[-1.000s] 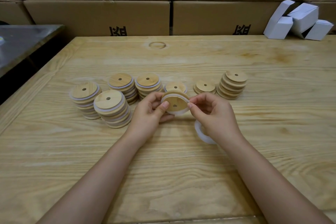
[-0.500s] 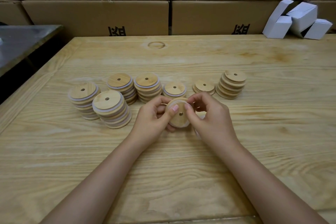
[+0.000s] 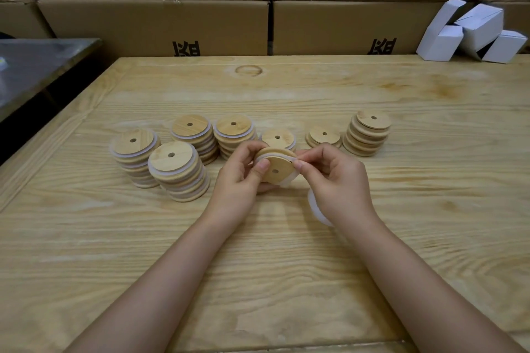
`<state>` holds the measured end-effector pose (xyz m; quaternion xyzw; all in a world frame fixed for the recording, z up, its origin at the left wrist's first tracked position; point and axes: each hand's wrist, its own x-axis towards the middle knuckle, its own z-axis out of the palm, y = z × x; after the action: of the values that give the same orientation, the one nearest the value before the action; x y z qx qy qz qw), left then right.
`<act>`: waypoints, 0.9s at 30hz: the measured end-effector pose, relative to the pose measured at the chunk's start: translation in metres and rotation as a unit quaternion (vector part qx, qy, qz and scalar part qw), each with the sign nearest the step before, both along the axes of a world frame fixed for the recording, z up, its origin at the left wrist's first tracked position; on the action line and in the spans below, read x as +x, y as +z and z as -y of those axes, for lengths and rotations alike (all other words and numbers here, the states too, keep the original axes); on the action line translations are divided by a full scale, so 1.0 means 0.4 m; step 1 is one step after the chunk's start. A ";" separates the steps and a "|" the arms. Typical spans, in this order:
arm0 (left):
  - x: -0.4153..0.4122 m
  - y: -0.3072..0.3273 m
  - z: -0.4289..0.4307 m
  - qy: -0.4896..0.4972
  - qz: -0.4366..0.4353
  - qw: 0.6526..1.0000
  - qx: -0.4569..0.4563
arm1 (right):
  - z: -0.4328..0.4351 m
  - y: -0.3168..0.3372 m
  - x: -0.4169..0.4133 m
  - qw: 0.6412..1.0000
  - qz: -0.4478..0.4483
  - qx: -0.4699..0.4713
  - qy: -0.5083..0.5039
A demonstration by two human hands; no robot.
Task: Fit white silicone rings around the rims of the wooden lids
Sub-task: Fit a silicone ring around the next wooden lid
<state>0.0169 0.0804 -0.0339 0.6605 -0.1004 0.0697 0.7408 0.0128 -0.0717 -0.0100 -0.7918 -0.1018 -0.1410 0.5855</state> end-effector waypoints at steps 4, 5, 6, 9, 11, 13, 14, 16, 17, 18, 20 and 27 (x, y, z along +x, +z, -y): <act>-0.002 0.005 0.001 -0.010 -0.017 1.000 -0.018 | 0.005 0.009 -0.001 1.000 -0.008 0.011 0.016; -0.001 0.006 0.000 -0.014 -0.018 1.000 -0.016 | 0.004 0.009 -0.005 1.000 0.002 -0.001 0.015; -0.001 0.007 -0.001 -0.018 -0.016 1.000 -0.012 | 0.003 0.008 -0.009 1.000 0.012 -0.013 0.013; -0.003 0.010 -0.001 -0.026 -0.014 0.999 -0.016 | 0.000 0.005 -0.016 0.999 0.027 -0.031 -0.005; -0.006 0.009 0.002 -0.033 -0.017 0.999 -0.021 | -0.003 0.002 -0.018 0.998 0.039 -0.044 -0.024; -0.008 0.007 0.006 -0.047 -0.025 0.998 -0.020 | -0.003 0.000 -0.017 0.995 0.063 -0.067 -0.043; -0.010 0.007 0.007 -0.055 -0.031 0.998 -0.021 | -0.003 -0.002 -0.017 0.993 0.075 -0.077 -0.050; -0.011 0.006 0.007 -0.063 -0.029 0.998 -0.002 | -0.003 -0.004 -0.018 0.989 0.100 -0.095 -0.052; -0.013 0.008 0.007 -0.060 -0.018 0.998 0.026 | -0.003 -0.006 -0.019 0.986 0.115 -0.106 -0.049; -0.015 0.011 0.007 -0.058 -0.007 0.997 0.052 | -0.004 -0.007 -0.021 0.983 0.133 -0.119 -0.047; -0.019 0.015 0.010 -0.050 -0.002 0.997 0.057 | -0.005 -0.010 -0.023 0.975 0.164 -0.141 -0.049; -0.012 0.024 0.001 -0.016 -0.017 1.000 0.020 | -0.003 -0.009 -0.024 0.979 0.160 -0.118 -0.050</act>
<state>0.0121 0.0799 -0.0241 0.6745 -0.0995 0.0451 0.7301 0.0033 -0.0706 -0.0136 -0.8265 -0.1700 -0.2822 0.4565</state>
